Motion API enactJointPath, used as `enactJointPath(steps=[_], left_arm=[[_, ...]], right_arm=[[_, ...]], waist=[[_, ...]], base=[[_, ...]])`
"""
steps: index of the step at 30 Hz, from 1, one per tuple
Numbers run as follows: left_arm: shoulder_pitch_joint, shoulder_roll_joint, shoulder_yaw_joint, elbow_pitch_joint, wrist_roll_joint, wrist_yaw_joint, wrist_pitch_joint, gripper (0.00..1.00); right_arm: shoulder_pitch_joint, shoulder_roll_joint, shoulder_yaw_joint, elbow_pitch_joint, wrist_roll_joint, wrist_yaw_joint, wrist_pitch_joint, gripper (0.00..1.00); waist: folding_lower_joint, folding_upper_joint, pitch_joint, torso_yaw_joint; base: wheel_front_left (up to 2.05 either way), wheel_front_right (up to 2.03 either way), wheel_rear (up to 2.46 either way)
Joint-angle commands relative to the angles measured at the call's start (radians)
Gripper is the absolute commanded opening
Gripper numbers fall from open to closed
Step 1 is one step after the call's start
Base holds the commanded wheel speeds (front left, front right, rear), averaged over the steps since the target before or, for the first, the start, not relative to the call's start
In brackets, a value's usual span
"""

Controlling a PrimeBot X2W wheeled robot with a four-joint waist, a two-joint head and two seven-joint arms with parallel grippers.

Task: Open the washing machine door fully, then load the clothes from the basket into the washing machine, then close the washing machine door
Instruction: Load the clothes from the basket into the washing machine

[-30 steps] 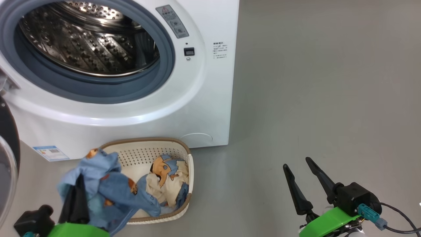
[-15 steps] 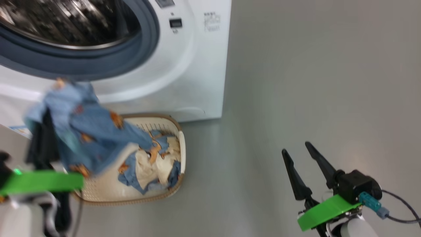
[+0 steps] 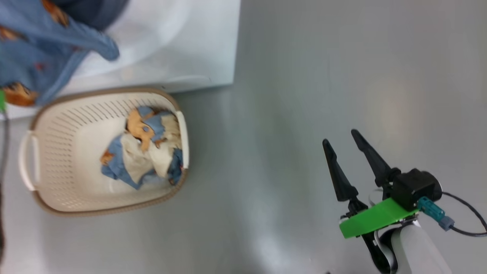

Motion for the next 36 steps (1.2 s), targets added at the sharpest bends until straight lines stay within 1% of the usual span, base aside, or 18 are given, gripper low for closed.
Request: enactJointPath(steps=[1,2,3,8,12,17,20,26,31,33,36], left_arm=[[-0.047,0.068,0.018,-0.003,-0.016,-0.002,-0.006,0.00],[-0.077,0.082,0.009,0.016,-0.033,-0.002,-0.006,0.00],[-0.136,0.127,-0.022,0.052,-0.041,-0.002,-0.006,0.00],[-0.298,0.222,-0.082,0.153,-0.089,-0.002,-0.006,0.00],[-0.433,0.311,-0.139,0.226,-0.115,-0.002,0.015,0.00],[-0.586,0.400,-0.195,0.312,-0.140,-0.002,0.048,0.00],[-0.668,0.441,-0.238,0.360,-0.155,-0.002,0.068,0.00],[-0.799,0.483,-0.331,0.453,-0.161,-0.002,0.079,0.00],[-0.895,0.494,-0.427,0.506,-0.153,-0.002,0.070,0.00],[-0.946,0.495,-0.433,0.528,-0.158,-0.002,0.046,0.00],[-1.032,0.495,-0.410,0.565,-0.168,-0.002,0.012,0.00]], right_arm=[[-0.009,0.009,0.022,-0.029,-0.006,0.002,-0.008,1.00],[-0.014,0.010,0.022,-0.031,-0.005,0.002,-0.008,1.00],[-0.025,0.012,0.024,-0.035,-0.001,0.002,-0.008,1.00],[-0.052,0.014,0.035,-0.048,0.026,0.002,-0.008,1.00],[-0.070,0.014,0.050,-0.056,0.062,0.002,-0.008,1.00],[-0.086,0.014,0.073,-0.058,0.095,0.002,-0.008,1.00],[-0.098,0.014,0.089,-0.060,0.110,0.002,-0.008,1.00],[-0.115,0.014,0.119,-0.057,0.131,0.002,-0.008,1.00],[-0.119,0.014,0.137,-0.055,0.141,0.002,-0.008,1.00],[-0.121,0.014,0.144,-0.056,0.145,0.002,-0.008,1.00],[-0.122,0.014,0.149,-0.059,0.153,0.002,-0.008,1.00]], waist=[[0.0000,0.0000,0.107,-0.069],[0.0000,0.0000,0.123,-0.077],[0.0000,0.0000,0.157,-0.092],[0.0000,0.0000,0.237,-0.132],[0.0000,0.0000,0.297,-0.165],[0.0000,0.0000,0.354,-0.199],[0.0000,0.0000,0.378,-0.217],[0.0000,0.0000,0.403,-0.243],[0.0000,0.0000,0.411,-0.254],[0.0000,0.0000,0.413,-0.259],[0.0000,0.0000,0.417,-0.267]], base=[[0.00,0.00,0.00],[0.00,0.00,0.00],[0.00,0.00,0.00],[0.00,0.00,0.00],[0.00,0.00,0.00],[0.00,0.00,0.00],[0.00,0.00,0.00],[0.00,0.00,0.00],[0.00,0.00,0.00],[0.00,0.00,0.00],[0.00,0.00,0.00]])
